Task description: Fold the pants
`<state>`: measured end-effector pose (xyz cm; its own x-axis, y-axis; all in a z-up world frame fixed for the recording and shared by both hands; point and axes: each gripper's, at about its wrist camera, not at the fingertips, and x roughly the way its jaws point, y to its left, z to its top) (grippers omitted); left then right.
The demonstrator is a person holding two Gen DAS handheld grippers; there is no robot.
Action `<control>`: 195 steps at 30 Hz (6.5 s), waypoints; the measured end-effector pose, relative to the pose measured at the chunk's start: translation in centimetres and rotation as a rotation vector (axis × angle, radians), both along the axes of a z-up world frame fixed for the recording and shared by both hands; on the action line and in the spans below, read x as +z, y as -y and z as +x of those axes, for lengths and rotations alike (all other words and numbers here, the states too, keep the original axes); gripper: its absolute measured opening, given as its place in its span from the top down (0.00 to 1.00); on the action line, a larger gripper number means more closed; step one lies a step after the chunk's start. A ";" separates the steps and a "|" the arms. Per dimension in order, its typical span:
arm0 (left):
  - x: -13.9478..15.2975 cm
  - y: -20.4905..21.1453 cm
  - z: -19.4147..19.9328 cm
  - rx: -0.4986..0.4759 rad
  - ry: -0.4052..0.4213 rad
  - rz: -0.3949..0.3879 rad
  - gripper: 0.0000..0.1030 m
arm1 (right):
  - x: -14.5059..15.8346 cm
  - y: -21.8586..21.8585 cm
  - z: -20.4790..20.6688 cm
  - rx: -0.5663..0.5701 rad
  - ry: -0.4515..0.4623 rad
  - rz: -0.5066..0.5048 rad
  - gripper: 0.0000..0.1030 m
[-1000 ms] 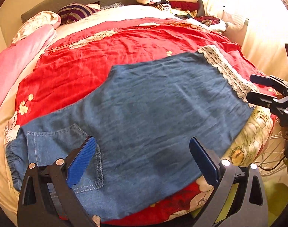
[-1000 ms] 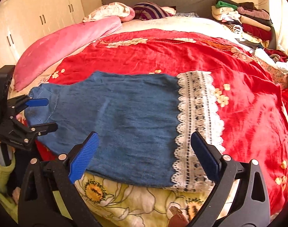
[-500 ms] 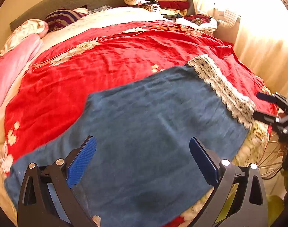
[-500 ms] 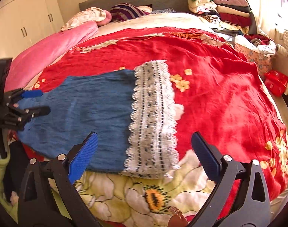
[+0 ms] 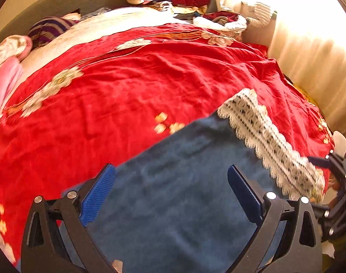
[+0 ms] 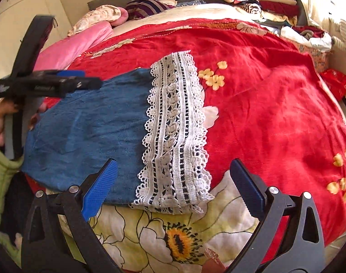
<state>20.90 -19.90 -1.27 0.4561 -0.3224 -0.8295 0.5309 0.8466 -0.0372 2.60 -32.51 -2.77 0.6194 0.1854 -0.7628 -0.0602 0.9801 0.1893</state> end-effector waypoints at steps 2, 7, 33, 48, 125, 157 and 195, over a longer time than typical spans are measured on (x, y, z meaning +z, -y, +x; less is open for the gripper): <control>-0.3 1.1 1.0 -0.038 -0.015 -0.013 0.05 | -0.3 0.2 0.1 -0.008 0.000 0.022 0.10; -1.5 3.9 2.9 -0.112 -0.039 -0.030 0.05 | -1.0 0.0 0.4 0.009 -0.007 0.063 0.10; -0.6 1.8 2.8 -0.188 -0.106 -0.316 0.92 | 3.1 -3.9 0.9 0.205 0.156 0.191 0.86; -1.7 -16.6 0.0 0.247 -0.146 -0.505 0.82 | 3.7 -19.4 1.6 0.544 0.130 0.073 0.86; -1.8 -14.1 -20.6 -0.037 0.109 0.073 0.92 | 4.1 -16.8 0.7 0.520 0.046 0.081 0.31; 2.1 -19.2 -19.0 0.189 0.043 -0.217 0.76 | 2.4 -18.0 -0.3 0.563 -0.026 -0.020 0.31; 0.1 -22.0 -20.2 0.326 0.025 -0.210 0.19 | 3.1 -17.1 -0.6 0.477 -0.002 -0.037 0.14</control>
<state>0.73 2.06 -1.22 0.5819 -0.3188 -0.7482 0.2382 0.9464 -0.2180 1.98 -15.37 0.38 0.4705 0.4215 -0.7752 -0.5044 0.8493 0.1556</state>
